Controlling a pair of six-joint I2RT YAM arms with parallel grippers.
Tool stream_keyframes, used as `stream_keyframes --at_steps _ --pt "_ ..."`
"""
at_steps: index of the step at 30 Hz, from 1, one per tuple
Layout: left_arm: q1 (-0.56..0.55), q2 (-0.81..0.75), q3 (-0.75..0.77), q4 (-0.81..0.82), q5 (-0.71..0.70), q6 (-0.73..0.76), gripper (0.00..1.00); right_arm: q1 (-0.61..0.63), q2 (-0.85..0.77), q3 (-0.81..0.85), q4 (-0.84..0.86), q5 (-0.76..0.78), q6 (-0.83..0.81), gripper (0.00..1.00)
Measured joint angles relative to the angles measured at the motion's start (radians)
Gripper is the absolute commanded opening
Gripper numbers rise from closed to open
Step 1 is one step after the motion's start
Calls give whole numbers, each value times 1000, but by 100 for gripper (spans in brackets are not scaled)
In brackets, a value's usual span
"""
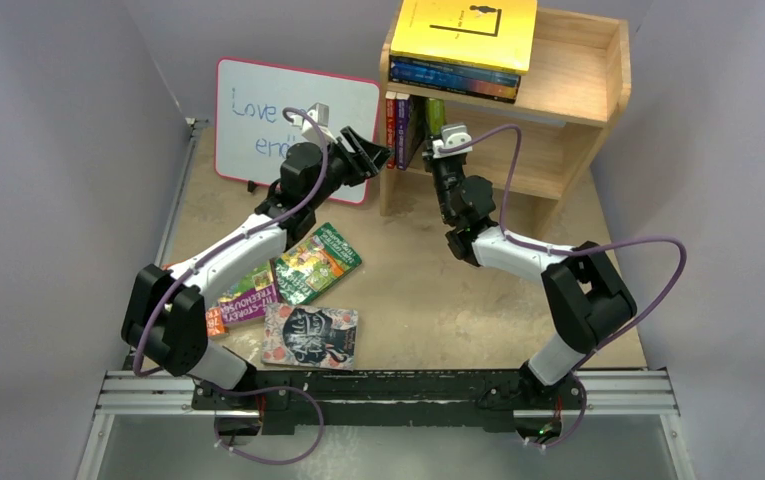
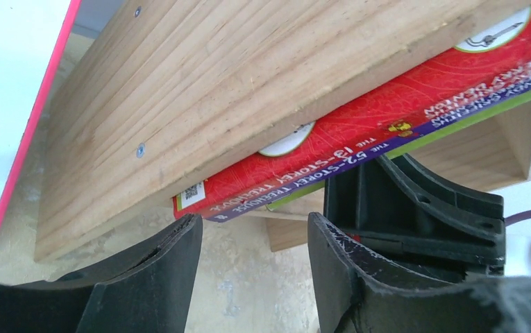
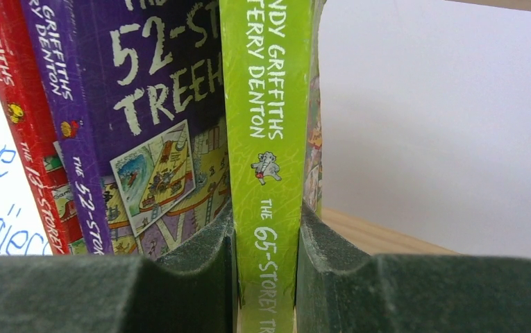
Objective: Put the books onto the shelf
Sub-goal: Place the book on the shelf.
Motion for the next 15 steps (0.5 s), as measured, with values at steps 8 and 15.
stream_keyframes --at_steps 8,15 --pt "0 48 32 2 -10 -1 60 -15 -2 0 -17 -107 32 1" --pt "0 48 38 -10 -13 4 60 -19 -2 9 -35 -123 112 6"
